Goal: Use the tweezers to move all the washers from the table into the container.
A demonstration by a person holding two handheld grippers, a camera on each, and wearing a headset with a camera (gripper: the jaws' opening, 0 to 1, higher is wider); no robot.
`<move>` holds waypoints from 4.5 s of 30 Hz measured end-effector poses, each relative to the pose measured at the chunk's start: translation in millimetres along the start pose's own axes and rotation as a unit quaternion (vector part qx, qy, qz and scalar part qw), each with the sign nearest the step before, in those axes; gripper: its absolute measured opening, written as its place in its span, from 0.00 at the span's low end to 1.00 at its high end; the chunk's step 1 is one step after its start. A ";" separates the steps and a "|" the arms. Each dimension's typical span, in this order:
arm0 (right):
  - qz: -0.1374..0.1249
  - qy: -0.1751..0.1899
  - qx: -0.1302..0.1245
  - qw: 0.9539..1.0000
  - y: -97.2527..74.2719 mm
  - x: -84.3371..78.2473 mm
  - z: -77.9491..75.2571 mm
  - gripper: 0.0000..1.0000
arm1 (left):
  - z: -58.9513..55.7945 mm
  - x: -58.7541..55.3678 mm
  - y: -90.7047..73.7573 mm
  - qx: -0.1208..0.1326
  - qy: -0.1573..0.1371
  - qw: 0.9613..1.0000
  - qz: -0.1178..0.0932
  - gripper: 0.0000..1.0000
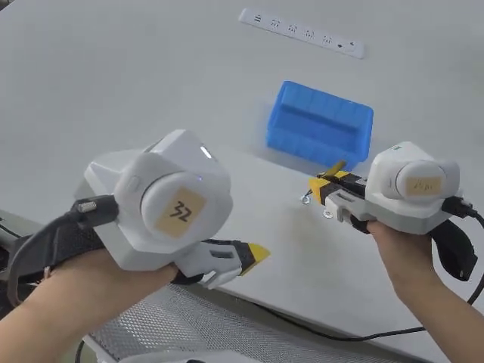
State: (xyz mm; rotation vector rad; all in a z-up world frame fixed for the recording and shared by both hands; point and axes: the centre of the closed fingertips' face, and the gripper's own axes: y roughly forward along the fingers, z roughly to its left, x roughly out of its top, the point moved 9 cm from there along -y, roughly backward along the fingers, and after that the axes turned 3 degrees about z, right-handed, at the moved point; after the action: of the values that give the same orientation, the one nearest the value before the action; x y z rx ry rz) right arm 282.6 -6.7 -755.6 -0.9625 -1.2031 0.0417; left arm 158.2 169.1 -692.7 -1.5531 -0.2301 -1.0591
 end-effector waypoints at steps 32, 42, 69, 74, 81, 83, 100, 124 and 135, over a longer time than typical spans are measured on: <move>0.021 0.019 0.001 1.000 4.4 -2.6 -3.9 0.04 | 0.5 -1.6 1.1 0.000 0.002 1.000 0.003 0.99; 0.035 -0.012 -0.007 0.999 9.1 3.6 1.7 0.03 | 0.1 -1.0 0.2 0.001 0.001 1.000 0.000 0.99; -0.031 0.061 -0.005 0.998 -11.7 45.7 -22.2 0.03 | 0.2 4.2 0.1 -0.004 0.013 1.000 -0.003 0.99; -0.043 0.060 -0.017 0.997 -9.6 56.3 -31.6 0.03 | -0.3 5.2 0.9 -0.008 0.014 1.000 -0.002 0.99; -0.059 0.066 -0.029 0.996 1.2 65.7 -45.2 0.03 | -1.1 3.7 2.1 -0.009 0.012 1.000 0.001 0.99; -0.060 0.062 -0.035 0.996 7.1 66.6 -50.0 0.03 | -0.8 3.1 2.1 -0.009 0.012 1.000 0.001 0.99; -0.016 0.060 -0.054 0.997 48.5 51.8 -72.0 0.04 | 2.5 0.5 -0.1 -0.009 0.011 1.000 0.000 0.99; 0.002 0.034 -0.056 0.998 57.5 44.2 -74.3 0.04 | 3.0 0.1 0.7 -0.006 0.019 1.000 0.009 0.99; -0.033 0.043 -0.050 0.997 35.7 52.1 -72.0 0.04 | 1.9 3.8 -0.1 -0.006 0.023 1.000 0.005 0.99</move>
State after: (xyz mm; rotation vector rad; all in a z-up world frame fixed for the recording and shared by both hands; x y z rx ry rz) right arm 377.1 -2.0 -741.0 -1.0010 -1.1652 -0.1107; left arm 161.2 169.3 -689.8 -1.5366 -0.1837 -1.0892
